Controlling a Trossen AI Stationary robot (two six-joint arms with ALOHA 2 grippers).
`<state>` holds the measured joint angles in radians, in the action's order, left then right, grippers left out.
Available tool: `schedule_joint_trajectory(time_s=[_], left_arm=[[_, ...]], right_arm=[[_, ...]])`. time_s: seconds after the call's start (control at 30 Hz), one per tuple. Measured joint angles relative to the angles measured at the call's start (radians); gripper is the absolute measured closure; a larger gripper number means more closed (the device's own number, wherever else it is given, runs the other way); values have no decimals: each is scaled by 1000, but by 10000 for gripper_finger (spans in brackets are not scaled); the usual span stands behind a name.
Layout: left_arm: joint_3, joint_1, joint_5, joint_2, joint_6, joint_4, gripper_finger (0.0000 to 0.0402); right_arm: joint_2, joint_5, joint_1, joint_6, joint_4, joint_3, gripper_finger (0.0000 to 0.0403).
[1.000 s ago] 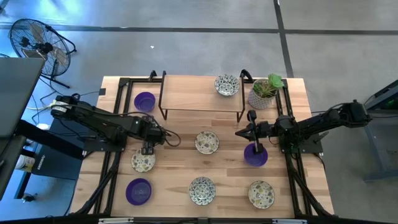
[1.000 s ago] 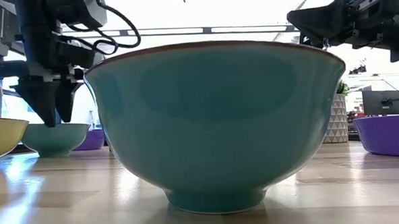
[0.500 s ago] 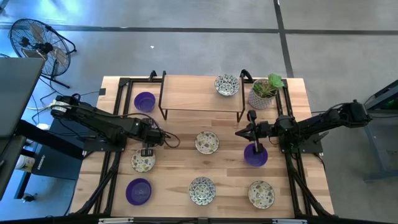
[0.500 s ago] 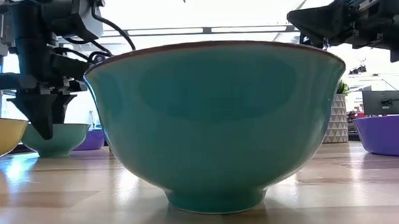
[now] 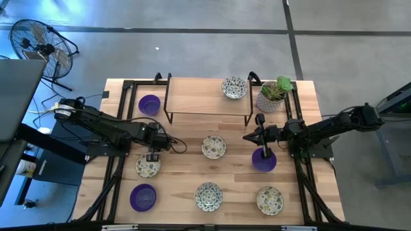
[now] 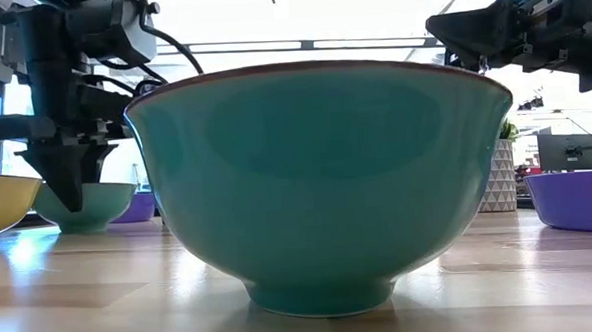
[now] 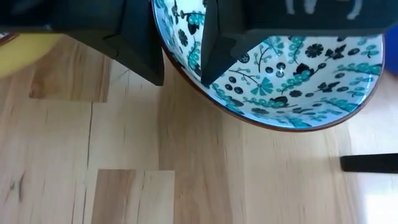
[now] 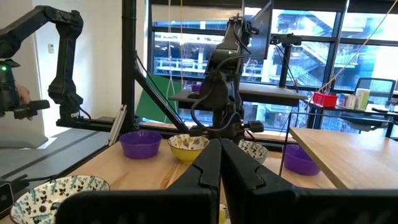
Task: Pick & Place Mini bowls
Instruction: Stack the top blue patterned bowl on the blue bowl on the shelf
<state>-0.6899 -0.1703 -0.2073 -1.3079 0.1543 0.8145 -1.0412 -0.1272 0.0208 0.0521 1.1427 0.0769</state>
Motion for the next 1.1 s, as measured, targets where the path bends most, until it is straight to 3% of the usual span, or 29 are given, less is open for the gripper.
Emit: schedule_joint_trajectory(time_s=[0.3, 0.7, 0.93, 1.1], left_arm=[[-20, 0, 10, 5, -20, 39, 391], [-272, -50, 83, 2, -159, 206, 395], [-500, -127, 8, 2, -216, 233, 392], [-655, -122, -68, 2, -328, 236, 392]], right_arm=[[0, 0, 0, 0, 0, 0, 403], [0, 0, 0, 0, 0, 0, 403], [0, 0, 0, 0, 0, 0, 403], [0, 0, 0, 0, 0, 0, 403]])
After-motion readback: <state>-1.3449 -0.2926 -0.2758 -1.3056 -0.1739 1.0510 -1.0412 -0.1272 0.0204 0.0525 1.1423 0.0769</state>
